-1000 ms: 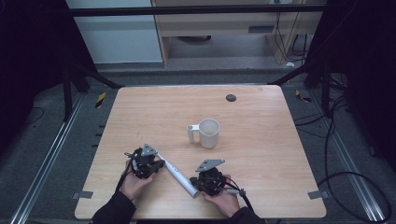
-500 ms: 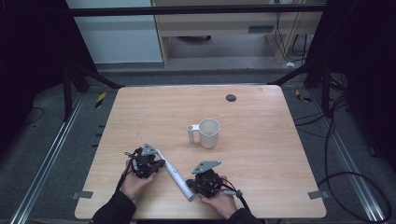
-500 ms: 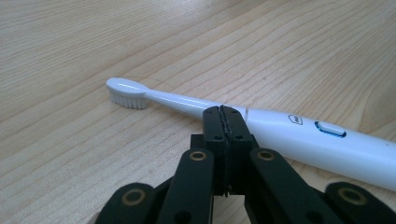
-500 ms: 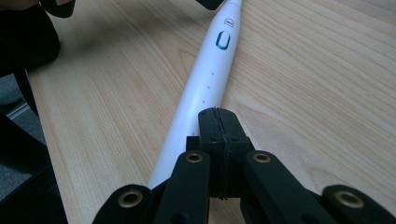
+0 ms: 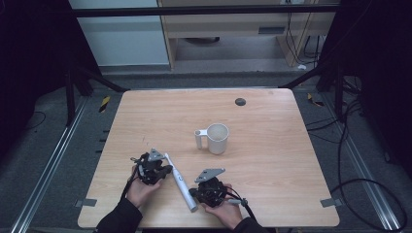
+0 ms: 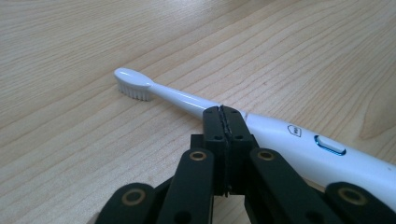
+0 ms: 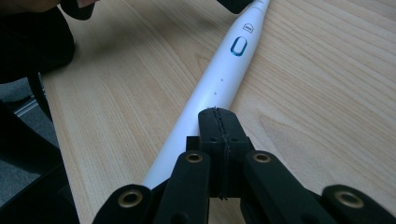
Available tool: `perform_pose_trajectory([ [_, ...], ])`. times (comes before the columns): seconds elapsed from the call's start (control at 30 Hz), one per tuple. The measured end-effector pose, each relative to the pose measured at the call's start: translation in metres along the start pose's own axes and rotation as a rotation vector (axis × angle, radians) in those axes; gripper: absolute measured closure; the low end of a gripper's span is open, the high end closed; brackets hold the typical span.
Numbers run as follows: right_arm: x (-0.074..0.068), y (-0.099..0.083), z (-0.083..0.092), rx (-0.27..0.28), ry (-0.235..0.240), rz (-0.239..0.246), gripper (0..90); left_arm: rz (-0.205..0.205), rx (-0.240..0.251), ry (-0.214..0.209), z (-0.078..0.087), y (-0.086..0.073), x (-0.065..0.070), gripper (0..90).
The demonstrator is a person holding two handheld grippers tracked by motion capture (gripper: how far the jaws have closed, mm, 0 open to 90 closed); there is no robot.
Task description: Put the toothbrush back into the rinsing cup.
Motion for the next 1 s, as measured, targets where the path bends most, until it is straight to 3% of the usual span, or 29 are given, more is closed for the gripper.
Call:
perform_pose_trajectory([
  [1.0,-0.015,0.008,-0.014,0.01,0.039,0.014,90.0,-0.004,0.009,-0.005,-0.006,0.009,0.001,89.3],
])
Point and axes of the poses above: each handheld gripper's, and its own axes: z roughly backward along the jaws, y roughly out of its top, x roughly to its right, the point moved 2 cm from there along -z, roughly forward along the jaws, and after that the axes turned 8 degrees about -x, right-handed, at the moved point
